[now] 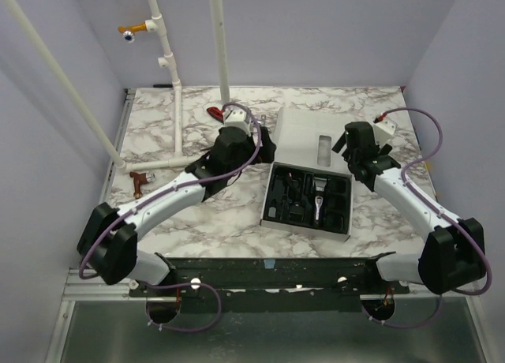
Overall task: Sort the hair-cutting tools
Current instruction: Adjust the storage box at the center of the board, then close the storage box at the center of the board.
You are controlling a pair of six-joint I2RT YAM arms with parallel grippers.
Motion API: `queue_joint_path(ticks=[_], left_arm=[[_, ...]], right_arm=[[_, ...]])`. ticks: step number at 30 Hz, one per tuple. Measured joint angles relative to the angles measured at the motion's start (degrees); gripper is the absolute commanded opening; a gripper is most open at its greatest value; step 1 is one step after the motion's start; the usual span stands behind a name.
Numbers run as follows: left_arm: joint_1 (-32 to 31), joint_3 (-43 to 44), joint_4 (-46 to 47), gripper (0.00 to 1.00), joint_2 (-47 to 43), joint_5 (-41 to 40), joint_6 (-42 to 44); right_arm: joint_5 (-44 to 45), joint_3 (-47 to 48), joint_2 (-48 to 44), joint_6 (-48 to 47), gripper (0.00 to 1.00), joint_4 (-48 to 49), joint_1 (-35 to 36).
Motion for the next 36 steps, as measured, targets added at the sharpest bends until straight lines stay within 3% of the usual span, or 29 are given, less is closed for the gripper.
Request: queue_joint_path(ticks=[6,12,14,27,36], left_arm=[[0.2,16.6,-5.9,0.96,16.5,0.6,3.7],[0.7,23.1,-10.3,0.97,24.0,0.7,6.0],[1.2,25.6,-12.0,0.97,26.0,0.7,6.5],[2.5,28.1,-12.2,0.97,28.0,2.3,7.1],[2.5,25.8,-11.7,0.98,27.4,2.9,6.8]], right_arm=[[1.0,4.3,8.1,-2.5,0.89,3.9,-1.9],[1.5,7.0,16.2,-4.6,0.84,4.7,-4.4],[1.5,7.5,18.1,-5.0,0.77,4.8,-5.1],[-2.5,6.5,18.1,-6.1,0.01,6.6,-5.8],[-5.9,-4.5,4.8,-6.1,0.01,10.7,-5.8]])
